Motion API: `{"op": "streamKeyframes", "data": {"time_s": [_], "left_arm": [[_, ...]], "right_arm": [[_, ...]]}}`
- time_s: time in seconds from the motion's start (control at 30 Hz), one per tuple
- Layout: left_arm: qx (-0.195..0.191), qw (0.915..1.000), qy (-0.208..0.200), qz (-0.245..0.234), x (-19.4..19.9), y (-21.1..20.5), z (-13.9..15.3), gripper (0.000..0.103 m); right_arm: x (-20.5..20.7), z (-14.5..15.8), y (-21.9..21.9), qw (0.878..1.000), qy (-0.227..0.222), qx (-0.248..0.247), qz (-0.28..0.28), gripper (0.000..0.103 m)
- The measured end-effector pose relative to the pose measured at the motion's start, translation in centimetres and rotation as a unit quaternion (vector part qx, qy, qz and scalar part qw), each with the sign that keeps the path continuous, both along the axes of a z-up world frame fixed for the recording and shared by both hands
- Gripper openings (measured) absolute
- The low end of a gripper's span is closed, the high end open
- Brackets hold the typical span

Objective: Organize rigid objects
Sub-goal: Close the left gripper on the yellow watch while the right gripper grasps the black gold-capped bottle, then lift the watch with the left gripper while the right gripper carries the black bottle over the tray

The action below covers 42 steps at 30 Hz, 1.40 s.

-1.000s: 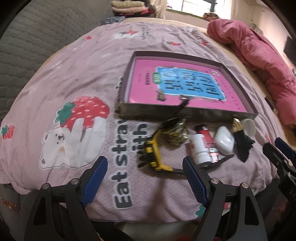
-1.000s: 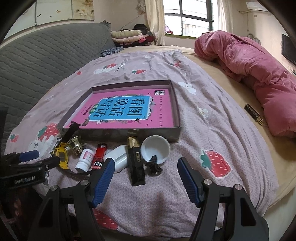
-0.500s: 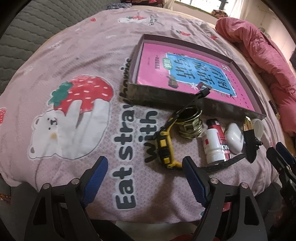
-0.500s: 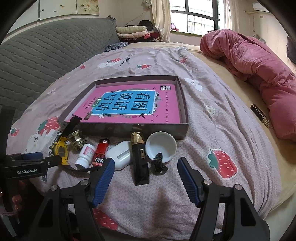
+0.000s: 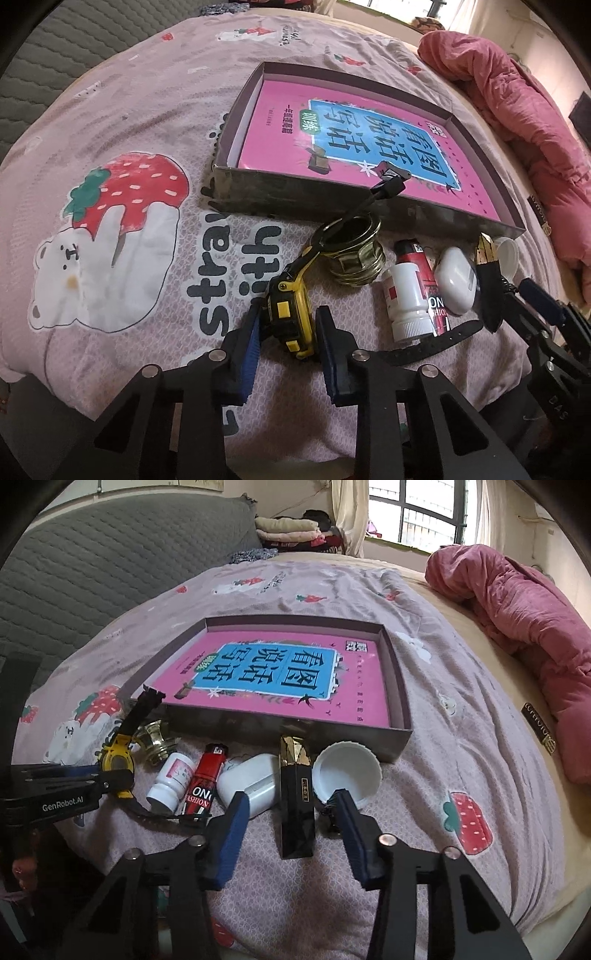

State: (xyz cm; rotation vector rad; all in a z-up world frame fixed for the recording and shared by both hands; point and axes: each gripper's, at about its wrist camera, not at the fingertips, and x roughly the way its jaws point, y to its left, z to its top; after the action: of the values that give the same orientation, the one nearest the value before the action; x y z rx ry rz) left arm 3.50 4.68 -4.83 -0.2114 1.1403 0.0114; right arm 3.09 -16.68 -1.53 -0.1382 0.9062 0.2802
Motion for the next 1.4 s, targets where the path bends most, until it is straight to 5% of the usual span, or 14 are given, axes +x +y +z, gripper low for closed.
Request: {"op": "streamKeyframes", "data": {"time_s": [0.4,0.53,0.7,1.4], "left_arm": [[-0.002,1.0000,0.000,-0.001,0.8,0.0,-0.6,0.029],[0.000,1.0000,-0.001,-0.003,1.0,-0.2,-0.7,0.029],[0.002,1.0000,-0.005,0.001,1.4,-0.3,-0.8,0.021],[-0.005,0.9978,-0.066,0.005,0.6,0.4,1.6,0.017]], "right_arm": [[1.1,-1.3,0.2,1.000,0.019,0.000,0.011,0.034],[1.9,-2.1,0.0,0.999,0.035,-0.006,0.002,0.024],[1.9,-2.4,0.2,0.999,0.032,-0.012,0.010,0.024],[1.4,-0.8,-2.0,0.996,0.033,0.077,-0.008,0.023]]}}
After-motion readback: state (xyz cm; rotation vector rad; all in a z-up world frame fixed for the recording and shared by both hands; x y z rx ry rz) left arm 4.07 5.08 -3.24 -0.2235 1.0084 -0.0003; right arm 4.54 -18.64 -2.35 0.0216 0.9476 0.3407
